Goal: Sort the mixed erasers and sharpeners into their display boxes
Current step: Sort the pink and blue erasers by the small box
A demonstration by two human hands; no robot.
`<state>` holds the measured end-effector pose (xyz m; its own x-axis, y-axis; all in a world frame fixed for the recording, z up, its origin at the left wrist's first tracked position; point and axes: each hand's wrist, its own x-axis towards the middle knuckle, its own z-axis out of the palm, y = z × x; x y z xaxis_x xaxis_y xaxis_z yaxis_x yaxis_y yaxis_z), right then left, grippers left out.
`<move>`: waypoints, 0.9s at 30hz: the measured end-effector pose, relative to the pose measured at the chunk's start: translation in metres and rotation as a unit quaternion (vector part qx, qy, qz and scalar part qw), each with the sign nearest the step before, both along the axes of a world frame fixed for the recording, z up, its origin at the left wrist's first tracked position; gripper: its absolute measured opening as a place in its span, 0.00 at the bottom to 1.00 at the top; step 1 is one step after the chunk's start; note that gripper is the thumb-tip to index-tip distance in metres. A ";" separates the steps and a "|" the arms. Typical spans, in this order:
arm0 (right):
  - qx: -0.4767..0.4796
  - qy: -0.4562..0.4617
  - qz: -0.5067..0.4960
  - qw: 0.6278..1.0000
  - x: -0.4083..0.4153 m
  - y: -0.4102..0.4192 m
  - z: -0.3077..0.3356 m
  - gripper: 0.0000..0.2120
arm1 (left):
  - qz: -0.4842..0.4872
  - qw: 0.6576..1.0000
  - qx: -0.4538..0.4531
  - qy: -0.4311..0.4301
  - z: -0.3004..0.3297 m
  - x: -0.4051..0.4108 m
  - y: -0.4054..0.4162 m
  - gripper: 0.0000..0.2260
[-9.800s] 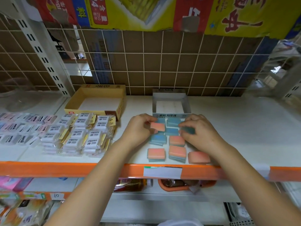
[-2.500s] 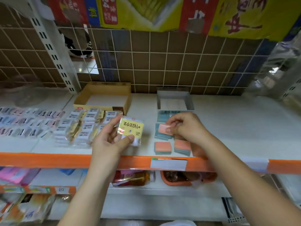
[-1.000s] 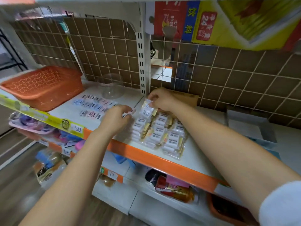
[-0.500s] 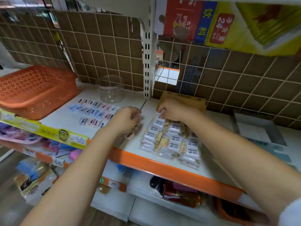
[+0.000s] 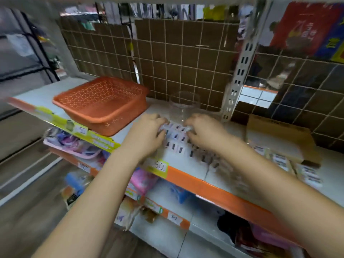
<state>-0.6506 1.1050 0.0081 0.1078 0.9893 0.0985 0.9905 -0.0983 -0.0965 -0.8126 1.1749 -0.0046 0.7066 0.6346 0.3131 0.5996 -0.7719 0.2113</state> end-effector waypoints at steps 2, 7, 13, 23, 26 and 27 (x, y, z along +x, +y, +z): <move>-0.001 -0.008 0.029 1.000 -0.021 0.021 -0.001 0.16 | 0.014 1.000 0.012 -0.008 0.000 -0.026 0.011 0.24; 0.045 -0.008 0.088 0.995 -0.066 0.072 0.005 0.17 | 0.084 0.996 0.015 0.002 0.005 -0.084 0.048 0.25; 0.083 0.026 0.126 0.988 -0.098 0.142 0.013 0.18 | 0.152 0.988 0.012 -0.017 0.009 -0.137 0.102 0.24; -0.013 0.064 0.102 0.993 -0.106 0.244 0.006 0.14 | 0.103 0.993 -0.056 0.023 0.003 -0.153 0.237 0.16; -0.055 0.026 0.094 0.994 -0.101 0.268 -0.001 0.12 | 0.085 0.989 -0.102 0.067 -0.002 -0.146 0.266 0.16; -0.073 0.009 0.084 0.994 -0.103 0.273 -0.002 0.13 | 0.073 0.986 -0.119 0.086 -0.004 -0.142 0.275 0.16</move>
<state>-0.7534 1.3784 0.0063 -0.0604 0.9970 -0.0481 0.9923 0.0547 -0.1114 -0.9548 1.4502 -0.0091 0.6323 0.7743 0.0262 0.7433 -0.6158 0.2613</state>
